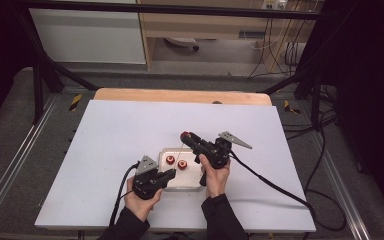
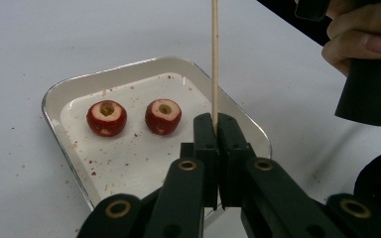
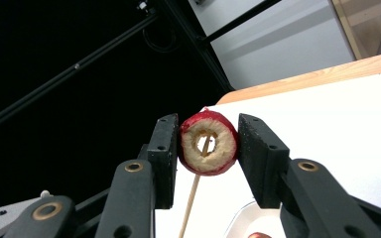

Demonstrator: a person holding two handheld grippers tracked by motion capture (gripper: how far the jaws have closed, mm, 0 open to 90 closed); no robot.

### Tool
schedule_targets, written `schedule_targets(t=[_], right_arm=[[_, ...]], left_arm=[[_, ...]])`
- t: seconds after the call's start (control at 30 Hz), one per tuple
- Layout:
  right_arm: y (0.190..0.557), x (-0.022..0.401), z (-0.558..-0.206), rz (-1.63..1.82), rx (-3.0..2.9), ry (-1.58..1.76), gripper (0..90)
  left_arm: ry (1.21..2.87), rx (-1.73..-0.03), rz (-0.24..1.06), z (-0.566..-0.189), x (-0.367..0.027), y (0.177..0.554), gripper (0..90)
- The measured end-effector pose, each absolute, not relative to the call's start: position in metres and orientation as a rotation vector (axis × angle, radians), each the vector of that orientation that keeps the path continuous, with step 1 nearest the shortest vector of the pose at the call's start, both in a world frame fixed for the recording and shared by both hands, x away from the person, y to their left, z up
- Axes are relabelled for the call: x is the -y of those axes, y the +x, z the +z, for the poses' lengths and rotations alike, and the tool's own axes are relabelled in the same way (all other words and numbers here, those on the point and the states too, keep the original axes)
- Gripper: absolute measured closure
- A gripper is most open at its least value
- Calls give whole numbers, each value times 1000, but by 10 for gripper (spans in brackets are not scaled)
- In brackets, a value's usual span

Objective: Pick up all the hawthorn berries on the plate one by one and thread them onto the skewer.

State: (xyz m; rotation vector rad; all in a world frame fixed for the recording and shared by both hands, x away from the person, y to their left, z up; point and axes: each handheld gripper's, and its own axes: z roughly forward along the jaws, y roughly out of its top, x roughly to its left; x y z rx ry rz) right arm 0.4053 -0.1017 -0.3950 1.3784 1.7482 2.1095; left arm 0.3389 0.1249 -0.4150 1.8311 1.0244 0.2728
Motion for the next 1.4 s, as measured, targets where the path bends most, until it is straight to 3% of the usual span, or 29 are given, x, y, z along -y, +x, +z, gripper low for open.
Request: schedule_targets(t=[1.23, 1.33, 1.4], right_arm=[[379, 80, -430, 2017, -1954, 1375, 615], [380, 80, -431, 2012, -1971, 1370, 596], [379, 82, -428, 1979, -1985, 1351, 513]], left_arm=[[1826, -1036, 295, -416, -123, 354, 882], [1837, -1024, 298, -417, -126, 354, 882], [1845, -1013, 302, -417, -129, 354, 882]])
